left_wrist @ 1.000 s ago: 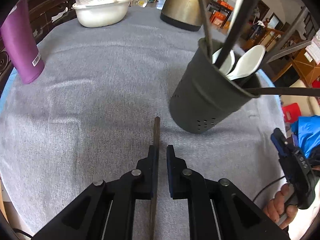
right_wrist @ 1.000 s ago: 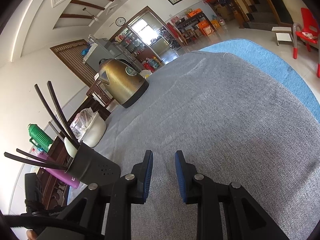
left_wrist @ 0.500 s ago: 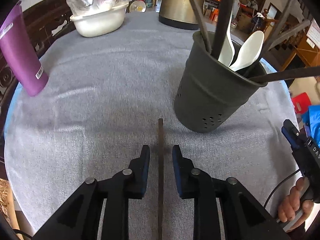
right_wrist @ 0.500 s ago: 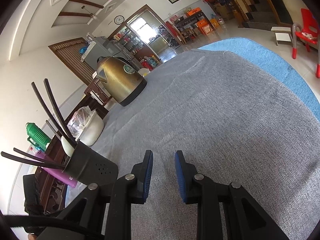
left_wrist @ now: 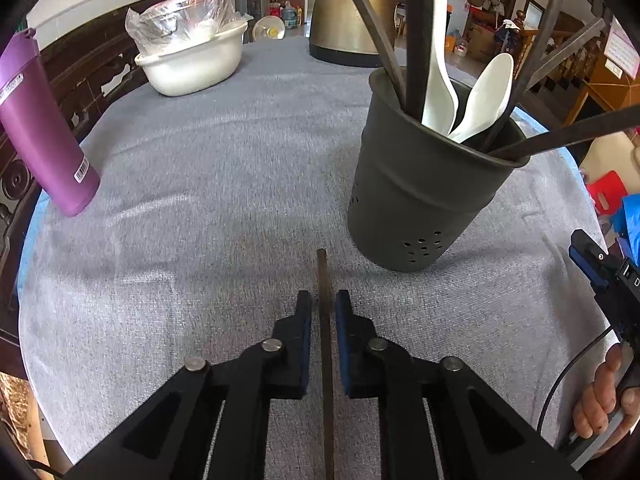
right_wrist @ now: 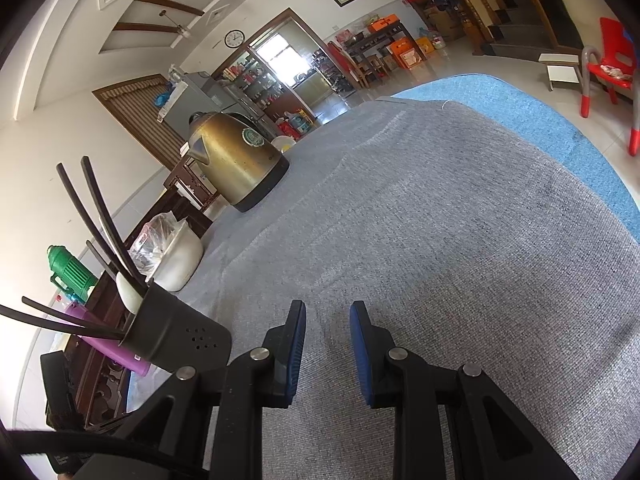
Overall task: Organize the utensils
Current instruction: 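Lift the chopstick with the left gripper up beside the cup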
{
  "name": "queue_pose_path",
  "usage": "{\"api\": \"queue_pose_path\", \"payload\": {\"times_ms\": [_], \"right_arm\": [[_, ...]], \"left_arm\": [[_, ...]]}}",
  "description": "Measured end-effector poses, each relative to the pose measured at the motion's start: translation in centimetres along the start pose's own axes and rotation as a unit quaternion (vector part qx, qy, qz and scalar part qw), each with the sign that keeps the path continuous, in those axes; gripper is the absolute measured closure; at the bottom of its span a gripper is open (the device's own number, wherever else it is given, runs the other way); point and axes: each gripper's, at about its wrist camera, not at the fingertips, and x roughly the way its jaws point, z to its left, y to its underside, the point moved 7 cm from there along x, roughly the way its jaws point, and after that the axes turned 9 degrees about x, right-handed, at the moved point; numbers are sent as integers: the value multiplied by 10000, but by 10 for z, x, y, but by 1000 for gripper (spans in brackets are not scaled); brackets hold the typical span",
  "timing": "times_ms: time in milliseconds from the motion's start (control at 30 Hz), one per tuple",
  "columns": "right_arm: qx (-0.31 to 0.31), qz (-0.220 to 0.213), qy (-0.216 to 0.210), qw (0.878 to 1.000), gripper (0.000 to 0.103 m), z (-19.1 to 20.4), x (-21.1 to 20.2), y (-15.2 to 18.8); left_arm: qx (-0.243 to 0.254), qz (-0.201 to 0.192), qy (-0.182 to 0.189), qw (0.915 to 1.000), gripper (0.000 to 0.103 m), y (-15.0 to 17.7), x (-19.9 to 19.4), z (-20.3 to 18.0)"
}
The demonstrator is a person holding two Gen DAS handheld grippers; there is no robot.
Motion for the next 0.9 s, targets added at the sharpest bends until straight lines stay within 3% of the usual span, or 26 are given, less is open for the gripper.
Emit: {"api": "queue_pose_path", "payload": {"times_ms": [300,533,900], "right_arm": [[10,0,26,10000,77,-1,0,0],[15,-5,45,10000,77,-2,0,0],[14,0,44,10000,77,-3,0,0]], "left_arm": [[156,-305,-142,9993,96,-7,-23,-5],[88,-557,-35,9984,98,-7,-43,-1],[-86,-1456,334,9887,99,-31,-123,20]]}}
